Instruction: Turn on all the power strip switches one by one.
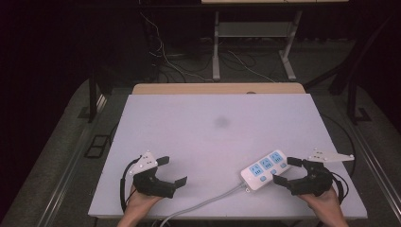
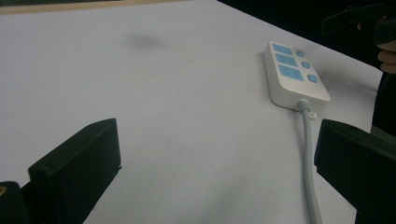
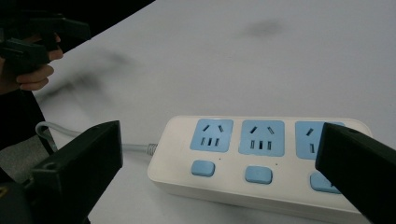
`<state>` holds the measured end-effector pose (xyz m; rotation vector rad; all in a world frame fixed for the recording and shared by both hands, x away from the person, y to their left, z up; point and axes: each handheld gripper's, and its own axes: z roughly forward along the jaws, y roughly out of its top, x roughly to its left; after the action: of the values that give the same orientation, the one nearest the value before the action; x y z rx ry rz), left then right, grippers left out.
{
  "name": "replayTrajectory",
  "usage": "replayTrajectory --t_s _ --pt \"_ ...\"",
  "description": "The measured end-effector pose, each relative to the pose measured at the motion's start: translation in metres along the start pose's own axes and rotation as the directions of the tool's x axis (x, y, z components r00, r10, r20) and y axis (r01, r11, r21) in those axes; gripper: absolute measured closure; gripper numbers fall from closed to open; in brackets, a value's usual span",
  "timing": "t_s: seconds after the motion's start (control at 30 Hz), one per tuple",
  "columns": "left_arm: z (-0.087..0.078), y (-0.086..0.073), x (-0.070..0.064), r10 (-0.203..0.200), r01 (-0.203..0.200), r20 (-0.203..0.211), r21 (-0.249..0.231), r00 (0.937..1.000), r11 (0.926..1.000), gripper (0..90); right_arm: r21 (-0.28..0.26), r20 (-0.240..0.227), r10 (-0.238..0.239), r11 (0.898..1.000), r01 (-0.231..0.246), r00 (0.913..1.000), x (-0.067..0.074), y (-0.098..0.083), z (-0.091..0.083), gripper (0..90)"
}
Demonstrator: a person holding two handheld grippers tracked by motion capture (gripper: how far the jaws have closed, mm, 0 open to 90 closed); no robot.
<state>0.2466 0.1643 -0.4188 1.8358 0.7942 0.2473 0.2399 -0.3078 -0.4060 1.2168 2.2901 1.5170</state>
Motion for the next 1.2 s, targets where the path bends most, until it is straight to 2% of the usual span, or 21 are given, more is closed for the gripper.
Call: replayTrajectory --t_s 0.23,0.53,1.2 --pt "0.002 -0.001 -0.001 0.005 -0.005 -0.002 0.007 1.0 1.0 0.0 0.033 -0.002 -0.016 0.999 0.016 0.9999 0.002 0.0 0.002 0.8" --pt "0.001 -0.001 -0.002 0.005 -0.005 -0.006 0.006 1.0 1.0 0.0 0.046 0.001 -0.011 0.999 0.011 0.9999 0.002 0.002 -0.001 0.8" --pt "0.0 -0.002 -0.002 0.007 -0.007 -0.008 0.012 0.9999 0.9999 0.0 0.122 -0.012 -0.037 0.992 0.039 0.9992 -0.003 0.016 -0.006 0.8"
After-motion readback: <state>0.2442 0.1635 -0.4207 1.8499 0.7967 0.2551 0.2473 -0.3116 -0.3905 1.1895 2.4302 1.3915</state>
